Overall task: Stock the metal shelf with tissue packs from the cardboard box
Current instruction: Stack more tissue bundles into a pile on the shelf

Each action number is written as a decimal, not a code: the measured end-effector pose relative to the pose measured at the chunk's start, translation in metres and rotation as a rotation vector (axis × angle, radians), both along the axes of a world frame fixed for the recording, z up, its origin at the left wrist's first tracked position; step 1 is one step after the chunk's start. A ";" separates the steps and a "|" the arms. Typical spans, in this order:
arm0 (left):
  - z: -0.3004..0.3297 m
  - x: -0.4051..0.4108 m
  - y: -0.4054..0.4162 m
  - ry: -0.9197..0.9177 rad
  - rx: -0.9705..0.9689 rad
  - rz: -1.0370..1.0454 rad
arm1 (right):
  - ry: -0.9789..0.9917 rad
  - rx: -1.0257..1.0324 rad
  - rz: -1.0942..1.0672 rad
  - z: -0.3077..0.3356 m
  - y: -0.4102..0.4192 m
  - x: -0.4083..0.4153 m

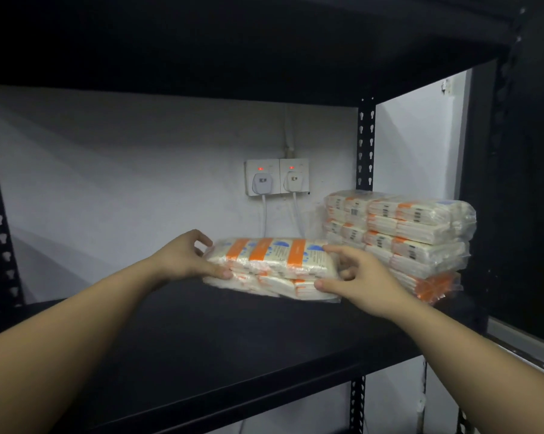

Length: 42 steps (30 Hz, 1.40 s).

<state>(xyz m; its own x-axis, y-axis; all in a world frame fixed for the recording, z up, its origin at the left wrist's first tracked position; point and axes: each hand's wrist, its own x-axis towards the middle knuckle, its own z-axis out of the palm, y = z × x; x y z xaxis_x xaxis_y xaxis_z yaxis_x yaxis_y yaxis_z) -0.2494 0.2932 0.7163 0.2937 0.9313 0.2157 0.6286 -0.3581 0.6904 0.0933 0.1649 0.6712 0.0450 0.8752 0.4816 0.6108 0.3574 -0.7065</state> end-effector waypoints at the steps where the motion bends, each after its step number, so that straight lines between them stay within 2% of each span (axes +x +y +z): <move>1: 0.007 0.005 -0.001 -0.033 0.037 -0.015 | 0.019 0.039 -0.016 0.009 -0.004 0.002; 9: 0.069 0.069 0.001 -0.354 0.261 -0.140 | -0.056 0.348 -0.193 0.094 -0.043 0.041; 14: 0.107 0.131 0.016 -0.525 0.278 -0.168 | -0.090 0.345 -0.260 0.140 -0.070 0.081; 20: 0.139 0.213 0.044 -0.631 0.263 -0.279 | -0.157 0.326 -0.407 0.158 -0.081 0.121; 32: 0.113 0.299 0.102 -0.591 0.088 -0.424 | -0.197 0.355 -0.562 0.137 -0.058 0.153; 42: 0.090 0.308 0.122 -0.541 0.048 -0.474 | -0.244 0.263 -0.577 0.118 -0.047 0.158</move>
<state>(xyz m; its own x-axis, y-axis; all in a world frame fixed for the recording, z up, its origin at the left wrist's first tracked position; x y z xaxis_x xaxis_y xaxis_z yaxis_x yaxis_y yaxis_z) 0.0583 0.4150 0.8063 0.5042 0.7162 0.4825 -0.0276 -0.5451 0.8379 0.2514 0.1180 0.7892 0.3328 0.5962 0.7306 0.8863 0.0669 -0.4583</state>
